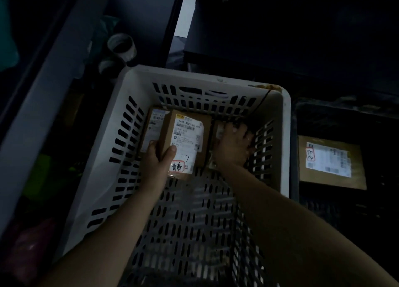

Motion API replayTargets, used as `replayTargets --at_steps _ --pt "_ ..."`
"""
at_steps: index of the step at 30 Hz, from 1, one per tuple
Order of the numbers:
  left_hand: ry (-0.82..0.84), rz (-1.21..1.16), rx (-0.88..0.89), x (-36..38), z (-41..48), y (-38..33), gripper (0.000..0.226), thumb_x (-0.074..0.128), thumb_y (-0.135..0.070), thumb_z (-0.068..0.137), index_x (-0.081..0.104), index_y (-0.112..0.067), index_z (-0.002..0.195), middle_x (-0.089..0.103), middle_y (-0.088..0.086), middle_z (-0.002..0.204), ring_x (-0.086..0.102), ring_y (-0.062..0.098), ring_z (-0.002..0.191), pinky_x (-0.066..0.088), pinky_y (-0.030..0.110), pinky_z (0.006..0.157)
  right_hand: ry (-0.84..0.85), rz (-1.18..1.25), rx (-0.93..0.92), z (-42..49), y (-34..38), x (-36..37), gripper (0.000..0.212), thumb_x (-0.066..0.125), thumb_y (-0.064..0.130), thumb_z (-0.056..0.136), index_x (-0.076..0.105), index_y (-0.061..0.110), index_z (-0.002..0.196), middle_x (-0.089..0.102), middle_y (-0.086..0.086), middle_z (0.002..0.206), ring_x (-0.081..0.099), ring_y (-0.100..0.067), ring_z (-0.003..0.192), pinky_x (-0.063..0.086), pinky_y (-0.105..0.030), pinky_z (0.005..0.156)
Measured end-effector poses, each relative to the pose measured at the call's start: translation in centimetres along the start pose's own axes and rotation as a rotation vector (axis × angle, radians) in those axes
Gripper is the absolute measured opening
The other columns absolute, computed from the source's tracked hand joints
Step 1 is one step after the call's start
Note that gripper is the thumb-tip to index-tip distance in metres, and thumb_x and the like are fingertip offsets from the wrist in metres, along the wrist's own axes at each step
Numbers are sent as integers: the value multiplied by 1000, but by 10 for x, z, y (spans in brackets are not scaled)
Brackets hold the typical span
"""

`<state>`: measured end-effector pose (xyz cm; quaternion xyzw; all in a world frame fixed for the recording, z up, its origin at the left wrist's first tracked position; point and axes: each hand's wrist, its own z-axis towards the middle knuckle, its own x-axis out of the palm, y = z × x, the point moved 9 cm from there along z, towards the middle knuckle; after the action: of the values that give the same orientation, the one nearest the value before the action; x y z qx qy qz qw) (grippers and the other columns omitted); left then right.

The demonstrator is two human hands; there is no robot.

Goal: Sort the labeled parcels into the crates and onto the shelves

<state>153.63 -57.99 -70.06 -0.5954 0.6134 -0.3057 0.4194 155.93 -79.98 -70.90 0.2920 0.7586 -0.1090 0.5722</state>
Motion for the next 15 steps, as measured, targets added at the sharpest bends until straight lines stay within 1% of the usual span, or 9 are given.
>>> replayTargets --at_steps 2,4,5,7,8,10,11,13,15 --pt "13 -6 -26 1 -1 0 25 53 -19 95 45 -19 118 59 -5 97 59 4 79 48 7 52 104 -42 6 -13 -3 13 49 51 20 95 34 19 142 22 -14 150 22 -37 137 31 -58 104" --pt "33 15 -46 1 -1 0 32 52 -22 95 45 -12 125 61 3 106 61 9 80 49 8 53 189 -75 -65 -18 3 23 52 49 15 94 32 17 144 24 -14 150 23 -36 137 31 -54 107" --pt "43 24 -53 0 -1 1 36 52 -24 95 45 -9 128 61 6 111 62 12 83 51 9 54 231 -73 -88 -19 6 24 54 49 14 93 32 16 144 22 -14 152 22 -36 138 30 -53 109" --pt "62 26 -70 0 -4 1 40 51 -28 95 46 -10 131 63 7 116 63 12 85 53 15 59 320 -23 -81 -20 10 21 52 48 13 93 34 16 144 19 -13 153 21 -36 138 30 -53 110" --pt "72 24 -76 1 -8 -2 41 51 -30 95 47 -11 131 63 7 116 63 10 84 52 18 60 329 22 -87 -21 12 15 48 45 13 94 37 15 142 23 -13 151 27 -36 135 33 -50 108" --pt "84 13 -92 5 -18 -11 41 50 -33 95 48 -11 131 65 6 113 63 9 84 50 20 61 245 191 -130 -23 18 -10 37 41 16 97 46 13 134 40 -13 140 45 -35 123 41 -40 98" --pt "90 6 -93 8 -24 -19 41 50 -34 95 48 -11 129 66 5 110 63 9 83 50 19 60 199 303 -148 -27 20 -26 32 39 20 100 51 13 129 50 -13 132 52 -33 116 44 -37 92" --pt "107 -4 -73 15 -37 -41 37 50 -35 95 49 -14 126 66 0 99 64 10 79 50 20 54 182 523 -192 -38 24 -56 35 35 35 103 55 12 121 62 -12 115 61 -30 104 51 -40 86" --pt "132 3 -44 26 -50 -66 36 48 -36 96 48 -18 126 66 2 99 64 13 79 49 23 52 248 703 -226 -52 25 -84 42 37 44 101 50 13 126 65 -11 112 65 -28 99 55 -45 84"
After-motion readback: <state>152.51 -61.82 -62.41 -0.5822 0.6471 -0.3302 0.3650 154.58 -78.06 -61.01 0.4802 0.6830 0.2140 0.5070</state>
